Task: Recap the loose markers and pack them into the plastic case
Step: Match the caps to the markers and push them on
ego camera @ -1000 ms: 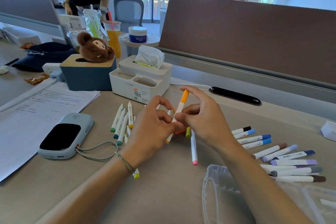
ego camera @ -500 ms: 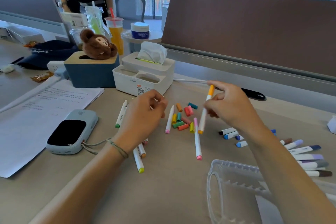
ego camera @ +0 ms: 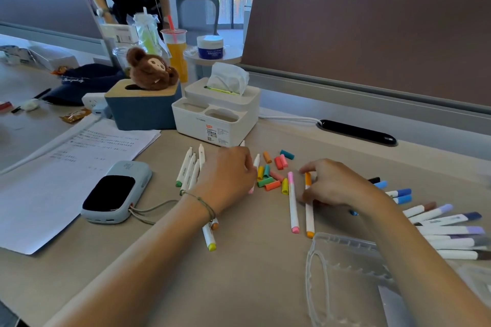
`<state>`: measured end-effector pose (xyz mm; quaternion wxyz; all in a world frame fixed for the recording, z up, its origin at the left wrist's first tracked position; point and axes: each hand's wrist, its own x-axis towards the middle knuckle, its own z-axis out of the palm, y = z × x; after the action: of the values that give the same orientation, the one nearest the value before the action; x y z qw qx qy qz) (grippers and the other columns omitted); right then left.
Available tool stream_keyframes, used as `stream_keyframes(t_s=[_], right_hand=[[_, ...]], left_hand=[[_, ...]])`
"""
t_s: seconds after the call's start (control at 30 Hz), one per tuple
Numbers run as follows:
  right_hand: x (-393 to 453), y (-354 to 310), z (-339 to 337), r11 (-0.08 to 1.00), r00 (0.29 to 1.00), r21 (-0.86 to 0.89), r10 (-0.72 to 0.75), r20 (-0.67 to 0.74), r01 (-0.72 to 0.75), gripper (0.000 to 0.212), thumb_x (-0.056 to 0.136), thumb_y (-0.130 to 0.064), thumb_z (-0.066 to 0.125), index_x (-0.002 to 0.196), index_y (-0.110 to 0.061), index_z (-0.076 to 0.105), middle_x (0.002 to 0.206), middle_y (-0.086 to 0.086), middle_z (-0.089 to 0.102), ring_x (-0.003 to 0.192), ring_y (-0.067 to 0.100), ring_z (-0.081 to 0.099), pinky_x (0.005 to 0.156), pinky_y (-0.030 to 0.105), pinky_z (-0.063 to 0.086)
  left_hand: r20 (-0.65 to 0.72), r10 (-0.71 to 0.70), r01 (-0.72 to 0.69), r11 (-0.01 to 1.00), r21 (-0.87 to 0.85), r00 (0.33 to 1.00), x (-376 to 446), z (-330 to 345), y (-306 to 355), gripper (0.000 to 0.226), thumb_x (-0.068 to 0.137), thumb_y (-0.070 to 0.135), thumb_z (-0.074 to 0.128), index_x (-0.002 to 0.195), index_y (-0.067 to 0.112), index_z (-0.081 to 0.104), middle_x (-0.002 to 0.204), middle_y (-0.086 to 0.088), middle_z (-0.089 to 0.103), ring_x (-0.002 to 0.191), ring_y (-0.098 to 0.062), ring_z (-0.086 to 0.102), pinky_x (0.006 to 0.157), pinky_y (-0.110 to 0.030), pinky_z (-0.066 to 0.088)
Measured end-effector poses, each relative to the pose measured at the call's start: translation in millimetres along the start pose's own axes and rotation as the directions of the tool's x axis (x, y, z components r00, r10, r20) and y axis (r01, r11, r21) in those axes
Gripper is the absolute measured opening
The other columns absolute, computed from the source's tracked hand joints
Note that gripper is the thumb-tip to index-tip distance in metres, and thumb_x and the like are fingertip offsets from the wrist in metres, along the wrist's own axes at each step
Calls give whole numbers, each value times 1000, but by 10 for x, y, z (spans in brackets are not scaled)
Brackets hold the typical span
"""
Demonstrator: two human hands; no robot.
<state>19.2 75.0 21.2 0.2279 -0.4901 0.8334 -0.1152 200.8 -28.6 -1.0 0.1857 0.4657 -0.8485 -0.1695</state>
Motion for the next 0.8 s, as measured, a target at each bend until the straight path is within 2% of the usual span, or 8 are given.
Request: stream_keyframes(t_s=[0.1, 0.2, 0.43, 0.5, 0.57, 0.63, 0.7, 0.8], right_hand=[[-6, -4, -3, 1000, 1000, -10, -5, 1, 5, 60, 88, -22, 76, 143, -23, 53, 116, 1, 64, 90, 14, 64, 69, 24, 52], [-13, 7, -21, 1000, 1000, -10, -19, -22, 18, 47, 91, -24, 71, 137, -23, 60, 105, 0, 67, 94, 18, 67, 81, 29, 55], [-62, -49, -103, 996, 988, 4, -86, -130, 87, 37, 97, -29, 65, 134, -24, 62, 104, -6, 59, 102, 17, 64, 89, 33, 53], [-46, -66, -106, 994, 976, 7, -105, -191, 109, 33, 97, -27, 65, 131, -25, 65, 101, -6, 60, 98, 16, 63, 85, 30, 50], [31, -113, -114, 992, 959, -25, -128, -254, 126, 30, 96, -23, 65, 126, -26, 67, 99, -5, 62, 93, 15, 61, 78, 28, 47], [180, -177, -121, 983, 949, -99, -175, -263, 154, 29, 93, -19, 67, 122, -26, 69, 99, -2, 66, 88, 16, 61, 70, 28, 46], [336, -241, -116, 965, 950, -186, -223, -220, 184, 35, 89, -18, 72, 122, -27, 68, 106, 1, 69, 90, 17, 63, 71, 29, 49], [520, -282, -70, 941, 958, -272, -246, -148, 200, 44, 84, -17, 77, 126, -25, 67, 111, 2, 69, 94, 19, 63, 80, 33, 55]], left_hand=[[82, 26, -30, 998, 50, 996, 47, 50, 96, 16, 88, 35, 65, 98, 23, 63, 87, 0, 68, 85, -19, 64, 79, -38, 58], [104, 20, -32, 993, 114, 994, 79, 46, 113, 26, 88, 37, 68, 109, 24, 59, 101, -2, 64, 91, -21, 62, 80, -37, 58], [151, 6, -33, 983, 181, 989, 97, -74, 116, 52, 83, 24, 76, 129, 20, 52, 119, -7, 60, 101, -22, 59, 78, -30, 53], [147, -21, 6, 995, 103, 989, 99, -83, 72, 63, 80, 29, 78, 136, 21, 50, 121, -5, 61, 101, -19, 59, 74, -24, 49], [149, -76, 86, 994, -60, 986, 73, -89, 30, 68, 80, 30, 77, 142, 24, 48, 114, -2, 68, 91, -11, 62, 68, -18, 46], [167, -103, 146, 949, -278, 981, 45, -66, -4, 60, 83, 24, 74, 139, 21, 52, 88, 0, 75, 74, -11, 70, 72, -27, 57], [182, -107, 178, 882, -437, 978, 7, -41, -42, 47, 86, 17, 70, 131, 19, 59, 71, -3, 74, 60, -17, 73, 73, -36, 62], [142, -82, 141, 863, -485, 986, -20, -41, -81, 33, 89, 15, 65, 121, 22, 62, 70, -5, 73, 52, -13, 70, 58, -21, 57]])
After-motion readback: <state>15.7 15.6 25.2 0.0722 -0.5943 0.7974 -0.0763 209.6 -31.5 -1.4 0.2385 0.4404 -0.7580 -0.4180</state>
